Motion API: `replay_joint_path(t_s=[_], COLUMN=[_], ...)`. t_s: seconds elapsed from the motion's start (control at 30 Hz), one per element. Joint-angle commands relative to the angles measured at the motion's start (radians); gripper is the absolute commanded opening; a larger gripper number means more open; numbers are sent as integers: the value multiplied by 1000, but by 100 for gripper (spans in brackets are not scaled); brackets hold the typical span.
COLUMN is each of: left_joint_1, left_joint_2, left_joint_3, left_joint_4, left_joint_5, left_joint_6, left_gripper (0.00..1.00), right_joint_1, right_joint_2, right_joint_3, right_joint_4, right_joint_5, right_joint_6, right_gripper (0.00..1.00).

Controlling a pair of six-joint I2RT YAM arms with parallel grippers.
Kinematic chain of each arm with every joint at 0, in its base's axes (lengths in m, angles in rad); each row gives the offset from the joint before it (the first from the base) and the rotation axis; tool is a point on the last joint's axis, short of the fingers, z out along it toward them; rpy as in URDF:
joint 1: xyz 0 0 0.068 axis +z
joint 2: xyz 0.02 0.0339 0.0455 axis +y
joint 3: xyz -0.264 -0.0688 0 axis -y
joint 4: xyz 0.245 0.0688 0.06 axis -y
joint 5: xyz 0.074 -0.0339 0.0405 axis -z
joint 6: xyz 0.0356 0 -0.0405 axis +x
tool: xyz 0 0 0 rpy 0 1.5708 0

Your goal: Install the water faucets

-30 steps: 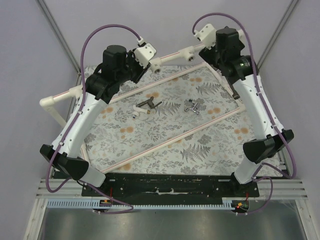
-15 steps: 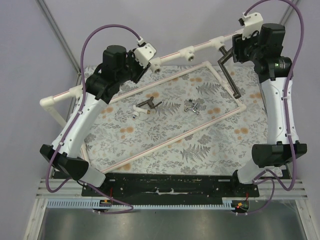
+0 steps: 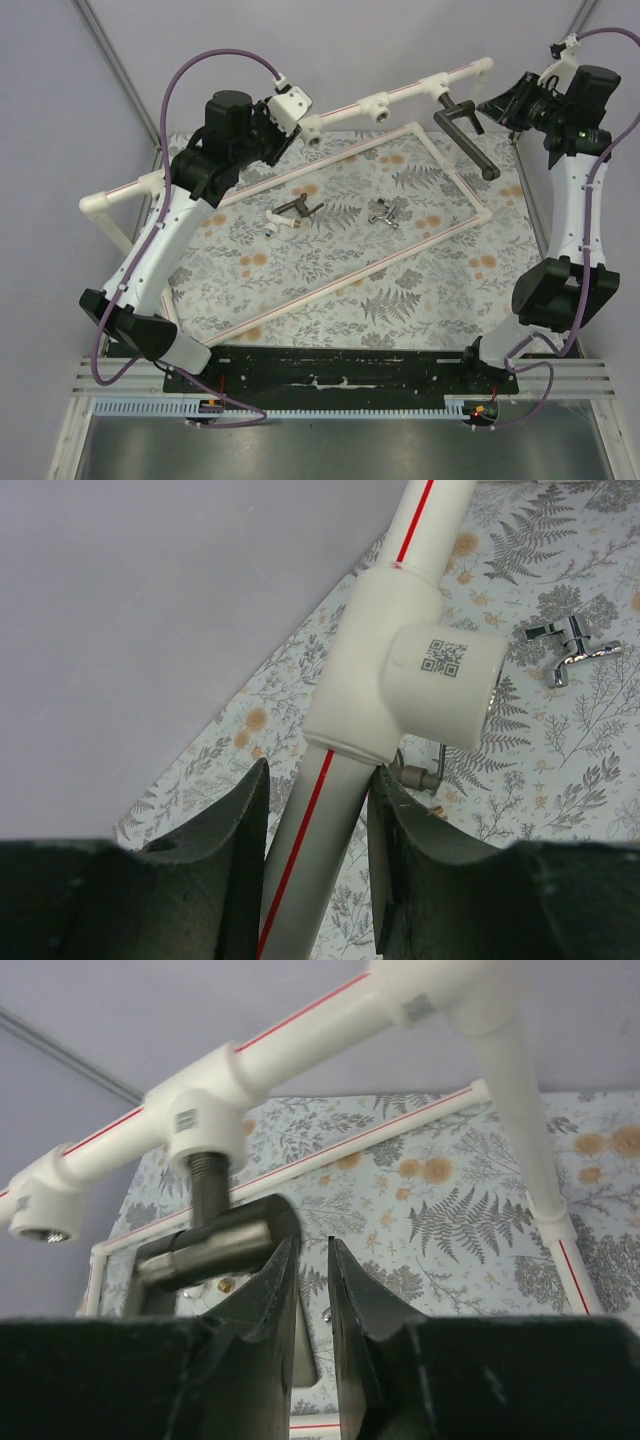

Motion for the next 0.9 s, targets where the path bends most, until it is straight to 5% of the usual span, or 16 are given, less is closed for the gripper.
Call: replay_joint_path(t_s=[0.0, 0.27, 0.63, 0.67, 0.87], left_joint_1=[23, 23, 23, 21, 23], left_joint_2=[-48, -50, -51, -51, -50], left_joint_3=[-3, -3, 5, 7, 19], left_joint_4=[32, 31, 21, 21, 15], left_joint_5=[-121, -123, -131, -131, -140], left_joint_6=[-189, -186, -181, -181, -179], left_gripper=[2, 2, 2, 2, 2], right_joint_1=[-25, -61, -74, -68, -40], right_joint_2=[67, 69, -207, -226, -324], right_joint_3=[-110, -246, -177, -179, -226], right_joint_4=[125, 248, 72, 65, 122], right_joint_5=[-27, -60, 215, 247, 296], right_joint_6=[166, 246, -228, -254, -228], right_gripper=[23, 27, 74, 97, 98])
